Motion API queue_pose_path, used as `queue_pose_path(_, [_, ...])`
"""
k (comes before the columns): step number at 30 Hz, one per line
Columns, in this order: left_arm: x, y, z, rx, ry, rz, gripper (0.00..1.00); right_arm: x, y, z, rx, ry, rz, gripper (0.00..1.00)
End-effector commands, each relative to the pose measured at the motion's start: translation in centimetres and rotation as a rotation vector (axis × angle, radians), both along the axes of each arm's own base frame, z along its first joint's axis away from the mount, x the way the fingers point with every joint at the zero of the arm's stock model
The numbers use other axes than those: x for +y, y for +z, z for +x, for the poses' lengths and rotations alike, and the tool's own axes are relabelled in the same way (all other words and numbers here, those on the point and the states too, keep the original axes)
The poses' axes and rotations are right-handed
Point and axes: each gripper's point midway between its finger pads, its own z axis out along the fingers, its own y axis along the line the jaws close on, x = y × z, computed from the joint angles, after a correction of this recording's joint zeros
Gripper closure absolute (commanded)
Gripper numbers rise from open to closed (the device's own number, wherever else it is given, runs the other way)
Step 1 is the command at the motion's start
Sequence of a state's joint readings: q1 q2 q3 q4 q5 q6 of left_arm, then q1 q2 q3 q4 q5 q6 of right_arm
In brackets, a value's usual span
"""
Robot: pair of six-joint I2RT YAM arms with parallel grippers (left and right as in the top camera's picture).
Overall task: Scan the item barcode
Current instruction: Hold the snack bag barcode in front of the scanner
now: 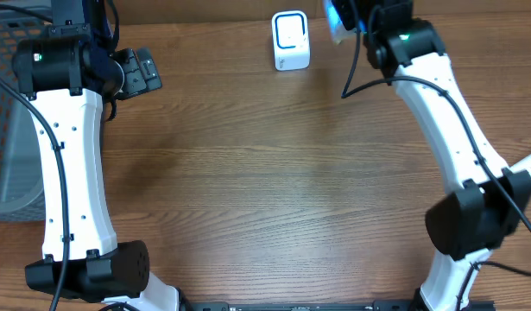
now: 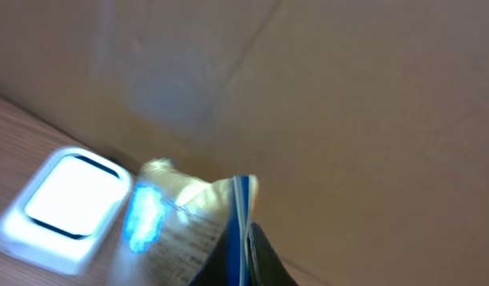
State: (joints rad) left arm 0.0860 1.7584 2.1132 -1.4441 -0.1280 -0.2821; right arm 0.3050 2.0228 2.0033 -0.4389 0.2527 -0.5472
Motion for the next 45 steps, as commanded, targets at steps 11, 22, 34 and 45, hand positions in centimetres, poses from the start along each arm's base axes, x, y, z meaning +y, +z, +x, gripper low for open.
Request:
queue_pose_path(11, [0.3, -0.1, 0.0, 0.004, 0.010, 0.007, 0.00, 1.7, -1.4, 3.1, -0.113, 0.009, -0.420, 0.96])
queue_pose_path(22, [0.3, -0.1, 0.0, 0.004, 0.010, 0.007, 0.00, 4.7, -1.4, 2.3, -0.129, 0.060, -0.556, 0.96])
queue_pose_path(34, [0.3, -0.1, 0.0, 0.004, 0.010, 0.007, 0.00, 6.4, -3.6, 3.6, -0.160, 0.085, -0.750, 0.96])
queue_pose_path(45, [0.3, -0.1, 0.0, 0.004, 0.010, 0.007, 0.00, 9.3, -7.9, 3.7, -0.124, 0.177, -0.901, 0.96])
